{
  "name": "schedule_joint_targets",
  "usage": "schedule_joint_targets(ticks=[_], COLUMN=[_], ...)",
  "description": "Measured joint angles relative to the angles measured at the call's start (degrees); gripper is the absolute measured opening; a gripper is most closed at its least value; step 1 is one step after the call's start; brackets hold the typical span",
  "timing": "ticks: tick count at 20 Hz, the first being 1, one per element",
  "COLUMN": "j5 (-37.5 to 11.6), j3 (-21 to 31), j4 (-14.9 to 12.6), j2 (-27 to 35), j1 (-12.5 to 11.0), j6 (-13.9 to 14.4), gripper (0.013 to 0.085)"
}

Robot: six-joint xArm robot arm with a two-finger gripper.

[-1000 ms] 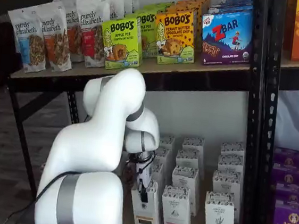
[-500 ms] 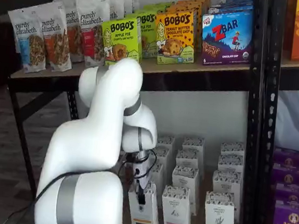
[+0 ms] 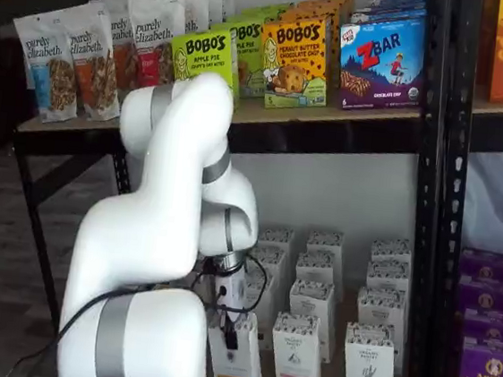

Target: Pick up the white box with a yellow strip in the middle, on the bottom shelf, the fourth box from the left

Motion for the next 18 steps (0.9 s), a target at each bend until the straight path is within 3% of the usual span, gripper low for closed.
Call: schedule_joint_targets(ticks=[13, 18], j5=[-3.4, -3.1], j3=[12.7, 15.2], j4=[-3.0, -1.8], j2=[-10.8, -14.0], j1=[0.5, 0.2], j6=[3.3, 1.9], gripper=[0.0490, 0.0490])
